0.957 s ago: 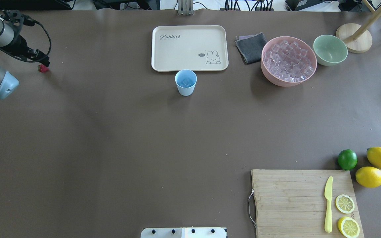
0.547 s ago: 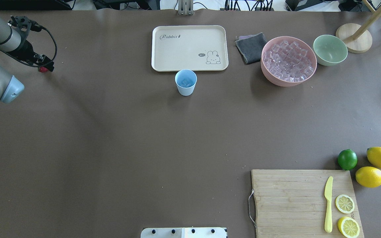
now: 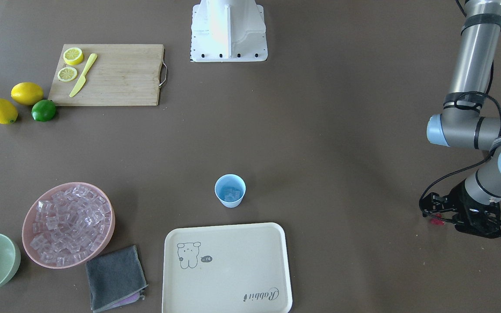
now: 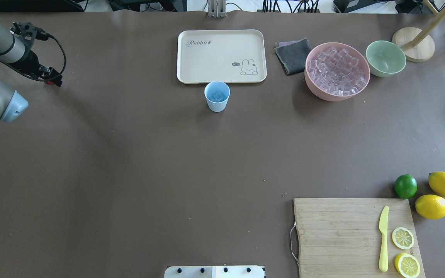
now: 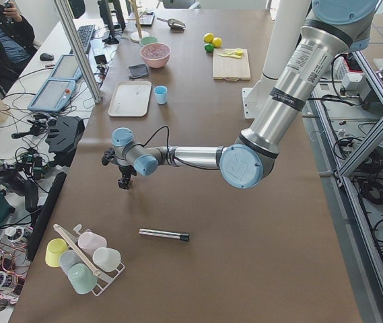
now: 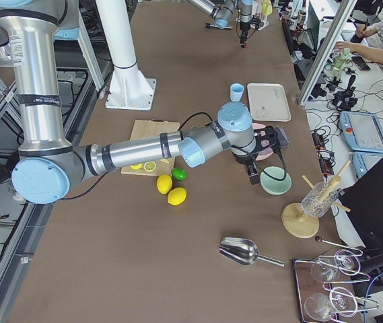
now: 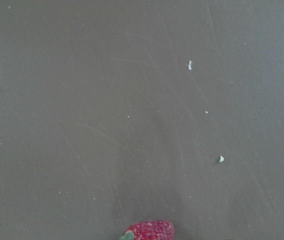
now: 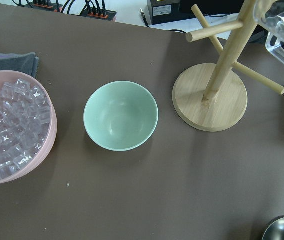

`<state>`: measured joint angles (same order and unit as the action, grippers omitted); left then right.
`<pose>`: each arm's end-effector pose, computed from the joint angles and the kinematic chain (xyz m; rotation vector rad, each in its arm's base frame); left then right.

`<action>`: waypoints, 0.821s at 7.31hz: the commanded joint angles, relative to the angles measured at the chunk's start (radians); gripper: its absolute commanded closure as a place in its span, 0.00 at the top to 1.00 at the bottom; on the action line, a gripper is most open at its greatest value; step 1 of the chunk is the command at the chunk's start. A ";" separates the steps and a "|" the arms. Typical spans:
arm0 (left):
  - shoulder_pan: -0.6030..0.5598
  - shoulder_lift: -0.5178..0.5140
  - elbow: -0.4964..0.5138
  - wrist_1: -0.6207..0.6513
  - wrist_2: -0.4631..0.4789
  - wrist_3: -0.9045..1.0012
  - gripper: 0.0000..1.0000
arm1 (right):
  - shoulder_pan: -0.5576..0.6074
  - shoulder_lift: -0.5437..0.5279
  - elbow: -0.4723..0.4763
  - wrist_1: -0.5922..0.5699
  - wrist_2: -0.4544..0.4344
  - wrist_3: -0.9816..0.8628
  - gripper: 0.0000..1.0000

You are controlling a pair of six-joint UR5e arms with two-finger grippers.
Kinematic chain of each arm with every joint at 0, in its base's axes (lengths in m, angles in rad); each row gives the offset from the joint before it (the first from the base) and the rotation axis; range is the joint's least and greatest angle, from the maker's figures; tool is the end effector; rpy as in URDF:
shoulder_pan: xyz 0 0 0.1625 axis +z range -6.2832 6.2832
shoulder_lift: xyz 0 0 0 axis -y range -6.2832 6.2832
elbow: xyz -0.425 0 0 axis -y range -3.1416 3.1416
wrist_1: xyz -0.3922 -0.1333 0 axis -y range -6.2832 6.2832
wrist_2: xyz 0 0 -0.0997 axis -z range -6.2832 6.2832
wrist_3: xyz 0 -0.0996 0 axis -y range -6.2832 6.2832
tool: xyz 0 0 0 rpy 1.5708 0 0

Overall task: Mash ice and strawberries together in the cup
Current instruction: 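Lower the left gripper onto the red strawberry and grasp it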

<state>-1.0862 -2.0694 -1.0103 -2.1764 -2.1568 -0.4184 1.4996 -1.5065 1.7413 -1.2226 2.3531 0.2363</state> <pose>0.2676 -0.6761 0.5795 0.2260 0.7452 0.2221 0.0252 -0.5340 0.4995 0.4289 -0.8335 -0.0751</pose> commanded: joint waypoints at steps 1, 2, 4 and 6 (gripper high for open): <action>-0.001 -0.003 0.004 0.001 0.000 -0.003 0.78 | 0.001 -0.008 0.009 0.000 0.000 0.000 1.00; -0.003 -0.003 0.006 0.001 0.000 -0.003 0.55 | 0.001 -0.006 0.009 0.000 0.000 0.000 1.00; -0.009 -0.003 0.012 0.001 0.000 -0.016 0.27 | -0.001 -0.008 0.007 0.000 -0.001 0.000 1.00; -0.011 -0.018 0.012 0.001 0.000 -0.065 0.00 | -0.001 -0.005 0.007 -0.002 -0.001 0.000 1.00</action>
<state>-1.0946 -2.0786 -0.9992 -2.1752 -2.1568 -0.4641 1.4989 -1.5127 1.7490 -1.2235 2.3516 0.2362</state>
